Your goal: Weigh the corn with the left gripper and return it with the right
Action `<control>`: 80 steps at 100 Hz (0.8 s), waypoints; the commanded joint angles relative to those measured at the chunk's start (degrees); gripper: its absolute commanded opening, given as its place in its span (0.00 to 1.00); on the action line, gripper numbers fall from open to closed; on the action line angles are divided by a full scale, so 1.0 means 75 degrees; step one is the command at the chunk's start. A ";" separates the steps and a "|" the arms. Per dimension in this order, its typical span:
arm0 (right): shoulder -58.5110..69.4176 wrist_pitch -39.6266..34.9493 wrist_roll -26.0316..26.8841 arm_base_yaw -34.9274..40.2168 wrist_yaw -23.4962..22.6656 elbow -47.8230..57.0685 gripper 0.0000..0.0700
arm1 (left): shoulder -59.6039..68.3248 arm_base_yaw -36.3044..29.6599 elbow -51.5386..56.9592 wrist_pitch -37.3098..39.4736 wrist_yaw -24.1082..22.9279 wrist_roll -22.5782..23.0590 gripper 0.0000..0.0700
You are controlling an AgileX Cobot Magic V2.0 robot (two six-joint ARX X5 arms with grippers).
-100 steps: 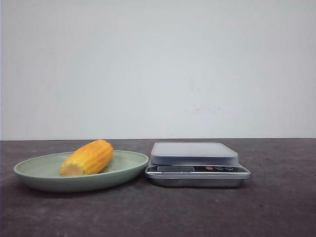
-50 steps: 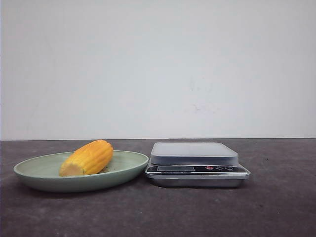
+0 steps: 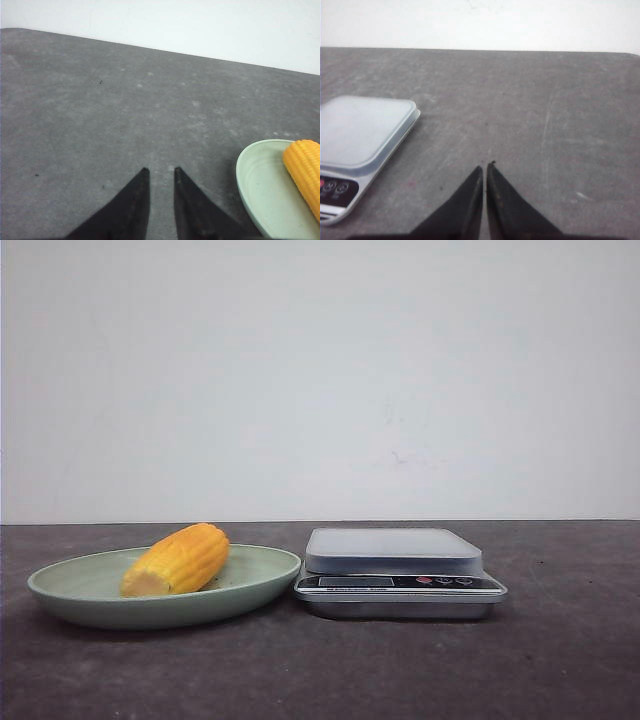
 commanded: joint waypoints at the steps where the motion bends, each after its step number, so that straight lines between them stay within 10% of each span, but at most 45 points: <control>1: -0.0003 0.0219 0.0134 -0.0003 -0.0009 -0.0012 0.01 | -0.0006 -0.0012 -0.0137 0.0029 -0.0012 -0.0012 0.10; 16: -0.0003 0.0664 0.1355 0.0000 -0.0361 -0.0009 0.01 | -0.0006 -0.0012 -0.0134 0.0038 0.0012 -0.0134 0.10; 30: -0.0003 0.0982 0.2908 0.0000 -0.1431 0.0178 0.01 | -0.0006 -0.0012 -0.0041 0.0038 0.0143 -0.1900 0.10; 46: -0.0003 0.1454 0.3174 0.0006 -0.2471 0.0519 0.01 | -0.0006 -0.0012 0.0417 -0.0099 0.2296 -0.3960 0.00; 66: 0.0388 -0.0137 0.2261 0.0003 -0.2678 0.2611 0.01 | 0.0251 -0.0015 0.2025 -0.0711 0.3433 -0.4809 0.01; 80: 0.1816 -0.2323 0.0548 0.0003 -0.2413 0.4975 0.01 | 0.1291 -0.0015 0.4124 -0.2078 0.3590 -0.3544 0.01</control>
